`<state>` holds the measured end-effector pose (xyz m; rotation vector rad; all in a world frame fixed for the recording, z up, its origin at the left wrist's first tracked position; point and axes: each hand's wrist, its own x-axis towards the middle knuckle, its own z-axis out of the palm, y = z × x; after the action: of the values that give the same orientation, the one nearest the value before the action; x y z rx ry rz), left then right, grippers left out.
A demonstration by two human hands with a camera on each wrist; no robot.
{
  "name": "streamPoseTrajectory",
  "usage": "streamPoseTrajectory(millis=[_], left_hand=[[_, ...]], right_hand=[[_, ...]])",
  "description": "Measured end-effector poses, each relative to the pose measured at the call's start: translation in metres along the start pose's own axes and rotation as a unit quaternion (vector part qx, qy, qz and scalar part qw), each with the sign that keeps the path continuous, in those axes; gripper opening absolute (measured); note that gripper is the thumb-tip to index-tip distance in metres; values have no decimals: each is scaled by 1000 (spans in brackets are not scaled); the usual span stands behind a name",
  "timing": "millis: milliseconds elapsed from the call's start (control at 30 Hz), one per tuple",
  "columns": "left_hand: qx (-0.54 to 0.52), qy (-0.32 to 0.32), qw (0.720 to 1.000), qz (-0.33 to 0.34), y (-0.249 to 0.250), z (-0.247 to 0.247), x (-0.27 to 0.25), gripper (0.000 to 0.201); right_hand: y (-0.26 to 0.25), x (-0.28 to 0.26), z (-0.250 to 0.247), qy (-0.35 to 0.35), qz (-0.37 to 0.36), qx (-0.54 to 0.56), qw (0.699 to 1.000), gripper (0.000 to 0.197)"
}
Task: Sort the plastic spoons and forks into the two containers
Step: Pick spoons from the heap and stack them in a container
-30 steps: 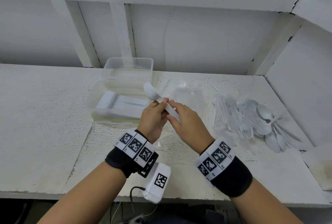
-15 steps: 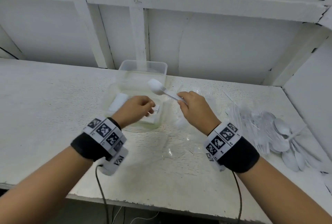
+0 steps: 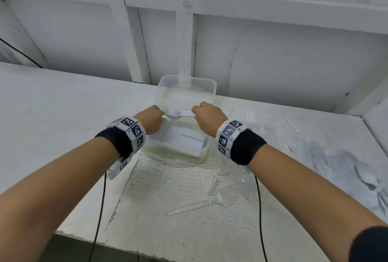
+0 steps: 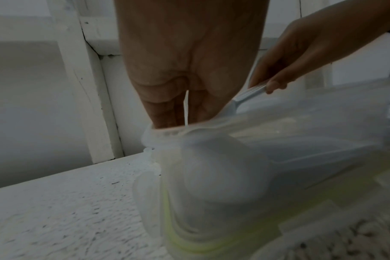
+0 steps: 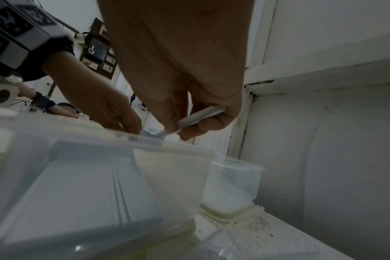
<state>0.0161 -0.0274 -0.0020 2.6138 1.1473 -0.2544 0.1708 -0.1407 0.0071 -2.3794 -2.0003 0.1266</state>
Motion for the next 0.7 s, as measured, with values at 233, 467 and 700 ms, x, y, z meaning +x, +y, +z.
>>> streamPoseTrajectory(millis=[233, 467, 700], left_hand=[[8, -9, 1000, -1, -5, 1, 7, 35], [-22, 27, 999, 9, -9, -2, 10, 34], [-36, 33, 999, 20, -11, 0, 13, 34]], right_hand=[[-14, 21, 9, -42, -16, -39, 998, 23], [-12, 38, 23, -120, 26, 54, 991, 27], [-12, 43, 36, -125, 48, 32, 991, 31]])
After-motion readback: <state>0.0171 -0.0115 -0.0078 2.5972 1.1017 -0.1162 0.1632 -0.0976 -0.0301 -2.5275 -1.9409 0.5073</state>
